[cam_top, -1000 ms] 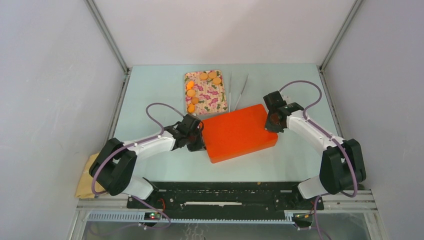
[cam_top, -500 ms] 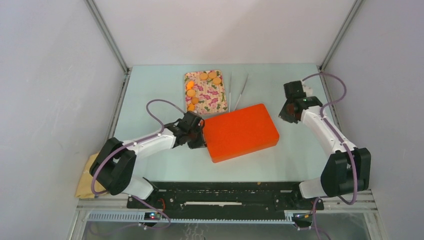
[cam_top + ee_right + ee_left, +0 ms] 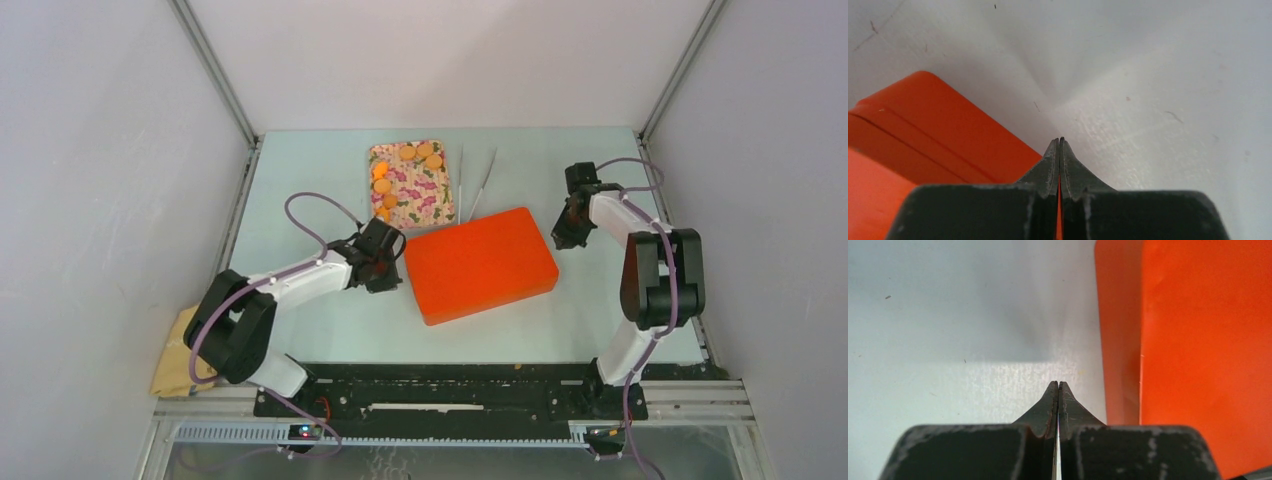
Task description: Pack the cookies
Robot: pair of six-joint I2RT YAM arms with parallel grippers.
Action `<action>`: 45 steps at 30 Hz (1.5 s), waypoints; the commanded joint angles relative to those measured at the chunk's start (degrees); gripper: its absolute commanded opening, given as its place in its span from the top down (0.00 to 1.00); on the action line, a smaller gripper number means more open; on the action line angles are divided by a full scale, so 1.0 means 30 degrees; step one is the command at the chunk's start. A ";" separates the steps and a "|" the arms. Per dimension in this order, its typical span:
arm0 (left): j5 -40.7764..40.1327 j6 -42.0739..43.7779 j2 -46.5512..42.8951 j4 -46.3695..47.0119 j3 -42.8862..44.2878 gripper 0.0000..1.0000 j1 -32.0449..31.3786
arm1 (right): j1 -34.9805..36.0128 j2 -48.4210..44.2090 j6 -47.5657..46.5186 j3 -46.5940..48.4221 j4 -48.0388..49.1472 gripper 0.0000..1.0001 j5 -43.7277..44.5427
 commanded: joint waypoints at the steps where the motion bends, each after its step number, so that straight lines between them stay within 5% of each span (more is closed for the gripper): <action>1: -0.0400 0.0787 0.0892 0.1030 0.0786 1.00 0.0038 | -0.0219 0.0821 -0.0306 0.1199 0.1148 1.00 -0.1883; 18: -0.1069 0.2767 0.3399 0.2294 0.4538 1.00 0.1606 | -0.0941 0.3917 -0.0307 0.1760 0.2494 1.00 -0.8861; 31: 0.3632 0.2092 0.3850 0.5180 0.4167 1.00 0.1475 | 0.1303 0.1843 -0.0017 0.0785 0.2275 1.00 -1.0855; 39: 0.4318 0.2176 0.3925 0.5164 0.4163 1.00 0.1474 | 0.0312 0.0984 0.0302 0.0841 0.1187 1.00 -0.6673; 45: 0.3078 0.2797 0.3160 0.4079 0.4049 1.00 0.1554 | 0.0567 -0.1613 0.0676 0.1443 0.0548 1.00 -0.0127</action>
